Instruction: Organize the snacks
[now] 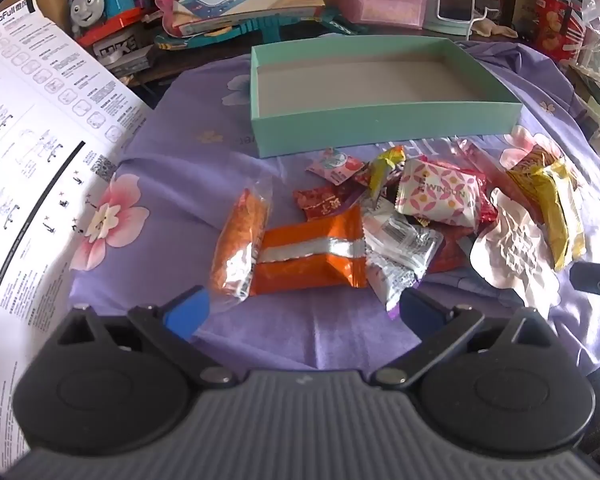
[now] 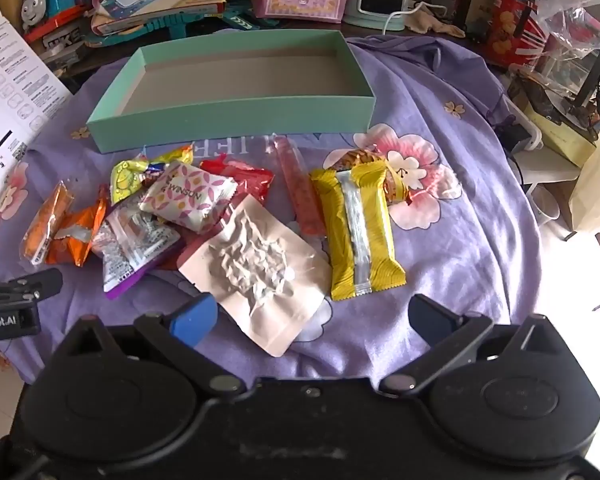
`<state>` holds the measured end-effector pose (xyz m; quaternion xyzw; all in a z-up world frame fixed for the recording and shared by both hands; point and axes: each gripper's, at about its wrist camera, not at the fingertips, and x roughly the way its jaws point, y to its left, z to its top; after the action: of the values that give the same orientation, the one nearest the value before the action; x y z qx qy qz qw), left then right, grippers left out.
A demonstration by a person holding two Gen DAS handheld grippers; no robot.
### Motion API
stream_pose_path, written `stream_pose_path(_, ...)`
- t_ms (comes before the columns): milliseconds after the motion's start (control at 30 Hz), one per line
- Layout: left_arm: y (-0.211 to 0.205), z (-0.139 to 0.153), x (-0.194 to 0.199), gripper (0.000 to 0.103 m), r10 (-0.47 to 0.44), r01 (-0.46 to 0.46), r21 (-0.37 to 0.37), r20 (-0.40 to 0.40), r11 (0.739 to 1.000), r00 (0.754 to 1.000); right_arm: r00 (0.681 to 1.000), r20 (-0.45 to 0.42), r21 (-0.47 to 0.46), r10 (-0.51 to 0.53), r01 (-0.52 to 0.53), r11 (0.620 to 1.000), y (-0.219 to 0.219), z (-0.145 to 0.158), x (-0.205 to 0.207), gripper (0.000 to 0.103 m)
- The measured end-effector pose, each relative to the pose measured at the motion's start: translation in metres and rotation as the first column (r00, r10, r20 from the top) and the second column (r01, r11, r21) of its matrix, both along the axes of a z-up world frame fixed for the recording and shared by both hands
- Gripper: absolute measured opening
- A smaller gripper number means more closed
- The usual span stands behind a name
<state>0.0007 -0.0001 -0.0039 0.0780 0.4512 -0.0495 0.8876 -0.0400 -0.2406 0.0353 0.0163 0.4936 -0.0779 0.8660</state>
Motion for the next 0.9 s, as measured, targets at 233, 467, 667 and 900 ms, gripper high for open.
stream_pose_path(233,0.0005,0.0000,0.0003,0.103,0.001,-0.001,0.001,0.000,1.000,1.000,1.000,-0.001,0.000,0.000,0.000,1.000,0.0002,-0.0005,-0.0001,0.103)
stream_pose_path(467,0.0007,0.0001,0.0002,0.103,0.000,0.000,0.002,0.000,1.000,1.000,1.000,-0.001,0.001,0.000,0.000,1.000,0.0000,-0.0005,-0.0003,0.103)
stream_pose_path(667,0.0020,0.0003,0.0004,0.103,0.001,-0.001,0.002,-0.002,1.000,1.000,1.000,-0.004,0.001,0.001,-0.001,1.000,-0.0002,-0.0009,0.0001,0.103)
stream_pose_path(900,0.0037,0.0002,0.0007,0.103,0.003,-0.003,0.000,-0.004,1.000,1.000,1.000,-0.008,0.004,0.007,-0.007,1.000,0.0008,-0.0009,0.0011,0.103)
